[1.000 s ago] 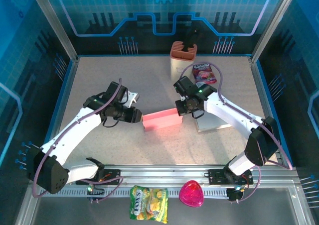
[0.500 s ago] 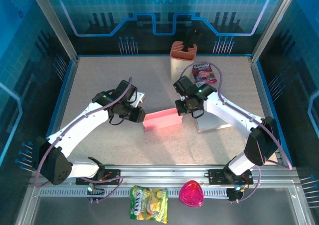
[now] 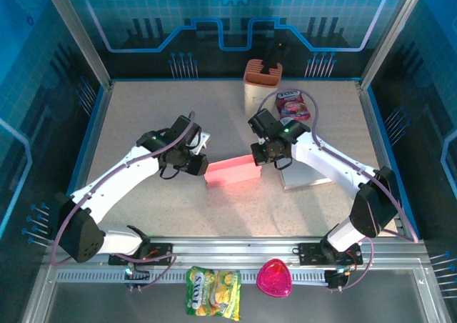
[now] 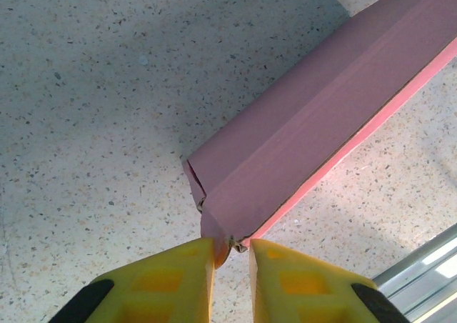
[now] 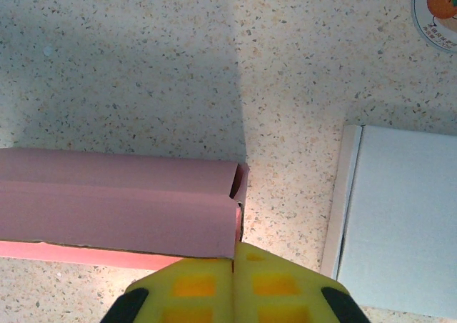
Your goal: Fold the paper box
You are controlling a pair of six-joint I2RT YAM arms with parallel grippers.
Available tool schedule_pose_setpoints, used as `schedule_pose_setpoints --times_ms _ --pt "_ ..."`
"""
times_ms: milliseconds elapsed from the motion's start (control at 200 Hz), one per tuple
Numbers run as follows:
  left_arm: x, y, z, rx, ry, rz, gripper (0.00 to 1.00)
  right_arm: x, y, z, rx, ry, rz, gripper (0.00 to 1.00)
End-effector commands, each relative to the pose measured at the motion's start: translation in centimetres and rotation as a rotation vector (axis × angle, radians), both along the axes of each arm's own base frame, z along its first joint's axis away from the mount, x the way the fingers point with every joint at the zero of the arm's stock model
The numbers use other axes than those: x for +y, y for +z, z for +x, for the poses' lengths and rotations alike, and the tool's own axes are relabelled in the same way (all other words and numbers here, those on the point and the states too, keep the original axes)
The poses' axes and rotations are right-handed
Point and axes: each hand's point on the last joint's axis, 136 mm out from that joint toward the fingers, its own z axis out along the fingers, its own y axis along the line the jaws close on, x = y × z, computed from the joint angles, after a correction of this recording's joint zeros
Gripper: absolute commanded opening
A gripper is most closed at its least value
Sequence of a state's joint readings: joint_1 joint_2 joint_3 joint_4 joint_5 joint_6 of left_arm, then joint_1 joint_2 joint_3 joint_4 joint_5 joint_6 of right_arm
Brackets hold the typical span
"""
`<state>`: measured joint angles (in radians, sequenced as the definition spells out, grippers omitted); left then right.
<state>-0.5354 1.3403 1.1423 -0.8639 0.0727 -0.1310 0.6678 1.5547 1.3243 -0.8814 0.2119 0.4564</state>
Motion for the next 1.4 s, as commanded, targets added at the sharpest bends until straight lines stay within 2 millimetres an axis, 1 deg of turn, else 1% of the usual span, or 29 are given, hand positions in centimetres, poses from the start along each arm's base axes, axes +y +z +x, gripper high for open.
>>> schedule_pose_setpoints --times_ms 0,135,285,405,540,700,895,1171,1396 --pt "0.2 -0.2 0.0 0.001 -0.006 0.036 0.21 0.0 -0.5 -0.5 0.026 -0.006 -0.028 0.00" --pt "0.3 -0.2 0.3 -0.012 0.003 0.048 0.19 0.0 -0.5 -0.6 0.027 -0.005 -0.026 0.00" --pt "0.2 -0.5 0.4 -0.001 0.002 0.055 0.16 -0.1 -0.3 -0.5 0.022 -0.007 -0.026 0.00" --pt "0.0 -0.3 0.5 -0.009 0.009 0.047 0.10 -0.1 -0.3 -0.6 0.023 -0.008 -0.028 0.00" --pt "0.1 -0.4 0.7 -0.007 0.018 0.058 0.09 -0.1 -0.3 -0.6 0.023 -0.010 -0.025 0.00" --pt "0.2 -0.1 1.0 -0.014 0.043 0.058 0.04 -0.2 -0.2 -0.5 0.016 -0.014 -0.025 0.00" --pt "0.0 0.0 1.1 0.020 0.107 0.033 0.00 -0.2 -0.2 -0.6 0.016 -0.019 -0.023 0.00" --pt "-0.5 0.0 0.7 0.120 0.215 -0.006 0.00 0.0 -0.3 -0.5 0.014 -0.020 -0.020 0.00" --pt "-1.1 0.4 0.7 0.167 0.259 -0.034 0.00 0.1 -0.3 -0.5 0.015 -0.016 -0.019 0.00"
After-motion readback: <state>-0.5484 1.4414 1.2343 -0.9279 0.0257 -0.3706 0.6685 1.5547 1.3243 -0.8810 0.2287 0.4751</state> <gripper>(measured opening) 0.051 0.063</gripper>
